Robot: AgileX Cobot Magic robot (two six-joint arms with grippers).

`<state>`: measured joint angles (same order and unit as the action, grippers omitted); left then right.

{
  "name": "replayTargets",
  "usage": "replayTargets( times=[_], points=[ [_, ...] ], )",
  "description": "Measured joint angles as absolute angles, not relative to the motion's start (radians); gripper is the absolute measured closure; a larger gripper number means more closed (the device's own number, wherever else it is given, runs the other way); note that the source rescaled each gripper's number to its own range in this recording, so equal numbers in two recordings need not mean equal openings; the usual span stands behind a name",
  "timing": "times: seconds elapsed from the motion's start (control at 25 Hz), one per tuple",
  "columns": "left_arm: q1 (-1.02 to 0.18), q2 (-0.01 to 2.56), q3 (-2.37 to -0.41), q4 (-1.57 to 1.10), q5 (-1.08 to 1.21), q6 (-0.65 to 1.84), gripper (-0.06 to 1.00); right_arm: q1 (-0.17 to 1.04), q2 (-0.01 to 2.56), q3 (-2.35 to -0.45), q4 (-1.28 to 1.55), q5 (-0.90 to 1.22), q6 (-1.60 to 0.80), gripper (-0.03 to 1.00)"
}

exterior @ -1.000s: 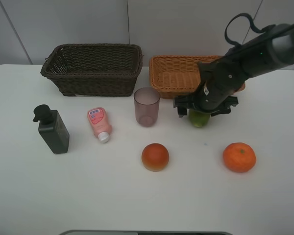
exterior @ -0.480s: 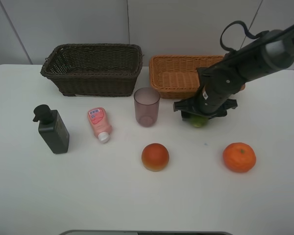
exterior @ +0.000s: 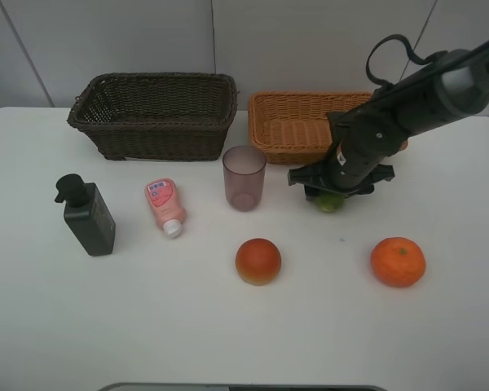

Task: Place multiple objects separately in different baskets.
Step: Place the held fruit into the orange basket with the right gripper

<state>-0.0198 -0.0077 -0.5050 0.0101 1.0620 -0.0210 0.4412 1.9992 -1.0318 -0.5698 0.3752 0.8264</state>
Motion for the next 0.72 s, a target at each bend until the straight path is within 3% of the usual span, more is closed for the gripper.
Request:
replayTargets(
  times=[0.48,0.72],
  points=[
    [-0.02,-0.008,-0.505,0.01,1.062,-0.021,-0.06,0.441,1.993,-1.032,-0.569,0.38,0.826,0.9],
    [-0.02,-0.008,-0.505,0.01,1.062,-0.021,-0.06,0.441,1.888,-1.032,-0.484,0.51,0.733,0.9]
  ],
)
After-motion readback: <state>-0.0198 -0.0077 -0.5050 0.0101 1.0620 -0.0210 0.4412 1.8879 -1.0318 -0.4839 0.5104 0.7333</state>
